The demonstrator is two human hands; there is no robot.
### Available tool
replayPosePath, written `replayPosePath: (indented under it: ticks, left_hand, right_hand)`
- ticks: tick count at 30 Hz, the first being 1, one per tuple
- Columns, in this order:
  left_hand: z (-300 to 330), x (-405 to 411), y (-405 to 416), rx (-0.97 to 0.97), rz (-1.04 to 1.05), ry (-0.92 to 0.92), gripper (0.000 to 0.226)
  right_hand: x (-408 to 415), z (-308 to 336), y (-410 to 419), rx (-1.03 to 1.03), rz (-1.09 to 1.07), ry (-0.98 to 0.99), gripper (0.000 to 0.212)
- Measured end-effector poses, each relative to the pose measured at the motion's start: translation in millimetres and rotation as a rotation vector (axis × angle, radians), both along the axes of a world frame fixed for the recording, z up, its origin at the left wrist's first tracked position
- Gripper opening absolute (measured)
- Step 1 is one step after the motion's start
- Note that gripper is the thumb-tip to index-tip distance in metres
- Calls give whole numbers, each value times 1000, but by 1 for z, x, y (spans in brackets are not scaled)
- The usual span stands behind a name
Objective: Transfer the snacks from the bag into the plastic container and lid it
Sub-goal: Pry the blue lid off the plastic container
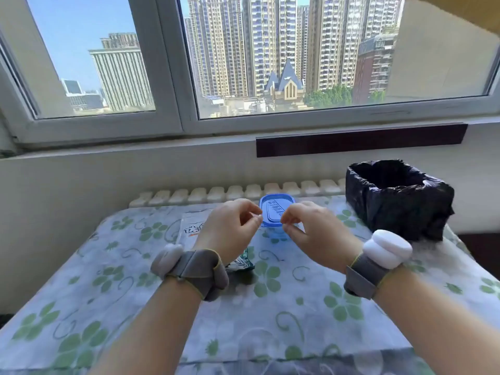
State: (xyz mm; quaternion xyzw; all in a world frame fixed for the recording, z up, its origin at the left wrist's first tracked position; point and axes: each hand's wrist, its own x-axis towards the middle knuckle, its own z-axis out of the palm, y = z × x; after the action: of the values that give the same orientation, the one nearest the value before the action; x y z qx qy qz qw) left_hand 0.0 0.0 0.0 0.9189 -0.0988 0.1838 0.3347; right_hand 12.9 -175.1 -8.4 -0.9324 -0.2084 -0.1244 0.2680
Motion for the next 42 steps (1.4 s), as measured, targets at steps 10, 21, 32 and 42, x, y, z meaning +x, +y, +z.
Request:
replayPosePath:
  ticks: [10,21,32,42]
  left_hand:
    - [-45,56,-6,-296,-13,347,46]
    - [-46,58,-11,-681,-14,279,28]
    - [-44,46,-11,-818,-71,406,119]
    - [-56,46,-19,-638,-15,210,133]
  right_hand:
    - [54,-44,4,-55,-3,-30,32]
    - [61,-54,4,191,-66,-240,17]
    - [51,-39,4,1116,-165,331,11]
    - [36,-42,6,1273,30,646,18]
